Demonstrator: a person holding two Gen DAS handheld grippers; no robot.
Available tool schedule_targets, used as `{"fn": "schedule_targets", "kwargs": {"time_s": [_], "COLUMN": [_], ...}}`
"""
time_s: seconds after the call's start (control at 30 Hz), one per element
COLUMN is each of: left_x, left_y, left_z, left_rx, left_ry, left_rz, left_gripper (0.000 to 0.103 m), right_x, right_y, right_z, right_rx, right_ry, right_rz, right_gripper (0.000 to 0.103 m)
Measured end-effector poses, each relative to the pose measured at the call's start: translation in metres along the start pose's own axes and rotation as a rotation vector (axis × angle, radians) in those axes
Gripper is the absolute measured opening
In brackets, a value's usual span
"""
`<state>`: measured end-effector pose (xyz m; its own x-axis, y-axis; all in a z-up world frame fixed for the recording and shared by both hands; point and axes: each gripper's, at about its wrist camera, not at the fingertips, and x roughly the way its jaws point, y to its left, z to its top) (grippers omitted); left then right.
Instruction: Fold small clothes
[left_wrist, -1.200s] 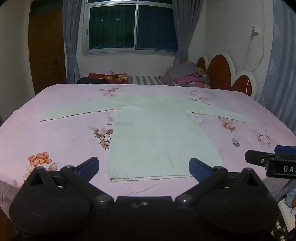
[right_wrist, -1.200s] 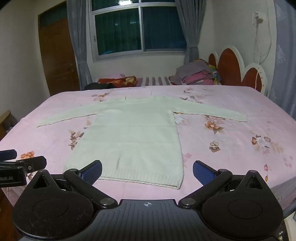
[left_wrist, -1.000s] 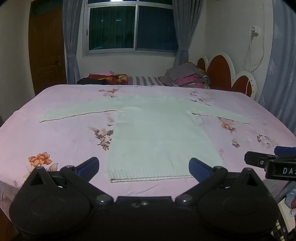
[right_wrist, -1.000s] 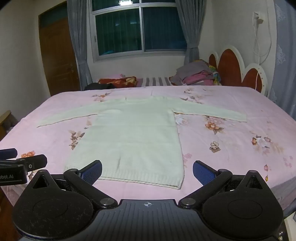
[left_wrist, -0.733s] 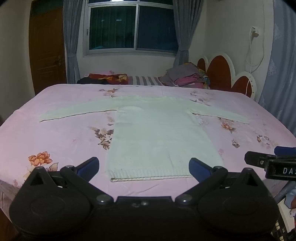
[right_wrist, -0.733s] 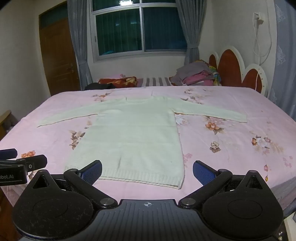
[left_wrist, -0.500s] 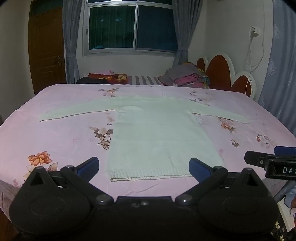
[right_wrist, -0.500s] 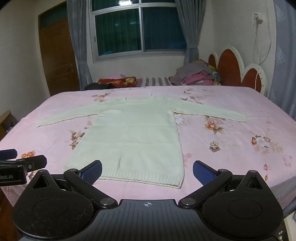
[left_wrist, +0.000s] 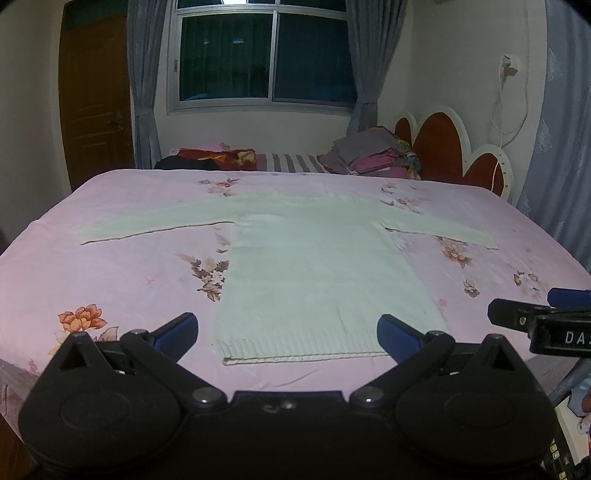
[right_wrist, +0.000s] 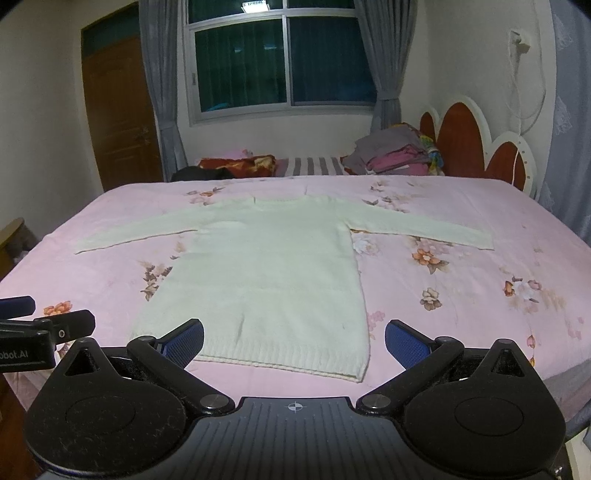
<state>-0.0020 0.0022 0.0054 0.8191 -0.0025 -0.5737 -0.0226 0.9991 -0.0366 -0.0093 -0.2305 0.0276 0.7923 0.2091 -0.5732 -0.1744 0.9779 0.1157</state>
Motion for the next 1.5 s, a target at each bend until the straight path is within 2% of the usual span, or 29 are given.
{"fn": "schedule_targets", "kwargs": {"time_s": [1.5], "left_x": [-0.0007], "left_y": [0.0062], "left_z": [-0.0007], "left_rx": [-0.013], "left_ry": [-0.002], "left_rz": [-0.002], "left_gripper": [0.103], "right_x": [-0.0040], "right_y": [0.0022], "right_z": [0.0018], "right_rx": [-0.003], "right_ry": [0.002], "right_rz": [0.007], "right_gripper": [0.103]}}
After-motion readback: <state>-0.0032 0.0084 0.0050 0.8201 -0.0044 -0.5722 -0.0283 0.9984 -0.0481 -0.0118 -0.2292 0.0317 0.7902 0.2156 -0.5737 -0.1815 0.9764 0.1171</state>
